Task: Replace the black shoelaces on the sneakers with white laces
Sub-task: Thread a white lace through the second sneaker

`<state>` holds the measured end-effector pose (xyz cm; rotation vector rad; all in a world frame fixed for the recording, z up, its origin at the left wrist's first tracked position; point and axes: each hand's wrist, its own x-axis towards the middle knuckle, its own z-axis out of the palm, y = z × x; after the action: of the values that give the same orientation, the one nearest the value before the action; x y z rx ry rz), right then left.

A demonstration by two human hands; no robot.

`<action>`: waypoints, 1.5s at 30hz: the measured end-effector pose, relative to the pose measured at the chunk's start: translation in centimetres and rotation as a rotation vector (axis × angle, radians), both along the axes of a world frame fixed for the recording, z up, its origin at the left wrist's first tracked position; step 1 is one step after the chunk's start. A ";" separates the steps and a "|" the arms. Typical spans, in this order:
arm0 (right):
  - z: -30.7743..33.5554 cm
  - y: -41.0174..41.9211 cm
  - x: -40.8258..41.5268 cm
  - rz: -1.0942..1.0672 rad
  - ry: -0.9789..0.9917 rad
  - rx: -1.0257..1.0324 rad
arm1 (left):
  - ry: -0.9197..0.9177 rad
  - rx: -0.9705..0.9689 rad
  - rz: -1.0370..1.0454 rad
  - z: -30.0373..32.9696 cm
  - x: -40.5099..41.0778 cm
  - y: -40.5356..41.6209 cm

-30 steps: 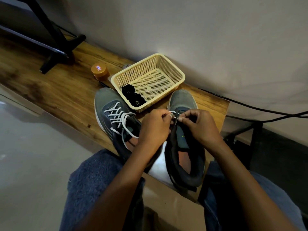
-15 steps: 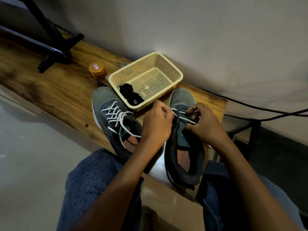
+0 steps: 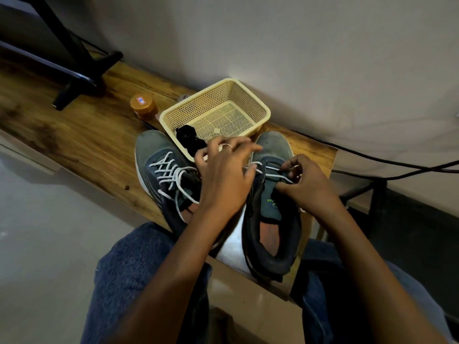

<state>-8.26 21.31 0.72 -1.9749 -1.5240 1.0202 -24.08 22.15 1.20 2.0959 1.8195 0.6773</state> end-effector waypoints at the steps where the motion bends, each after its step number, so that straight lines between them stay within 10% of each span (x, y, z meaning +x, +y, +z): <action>1: 0.0 0.0 0.0 0.001 -0.002 0.001 | 0.082 -0.005 -0.054 -0.2 0.1 0.0; 14: 0.2 -0.3 0.6 -0.057 -0.115 -0.011 | 0.084 0.034 0.314 0.7 -1.2 0.2; 22: 0.8 -0.4 0.6 -0.088 -0.133 -0.076 | 0.204 0.016 -0.104 -0.8 0.2 -0.2; 45: 0.3 -0.3 0.8 -0.095 0.035 -0.090 | 0.445 -0.256 0.233 0.0 -1.4 0.2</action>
<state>-7.47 21.01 1.04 -2.0584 -1.3744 1.0947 -25.47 22.36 1.24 1.9905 2.2664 0.0079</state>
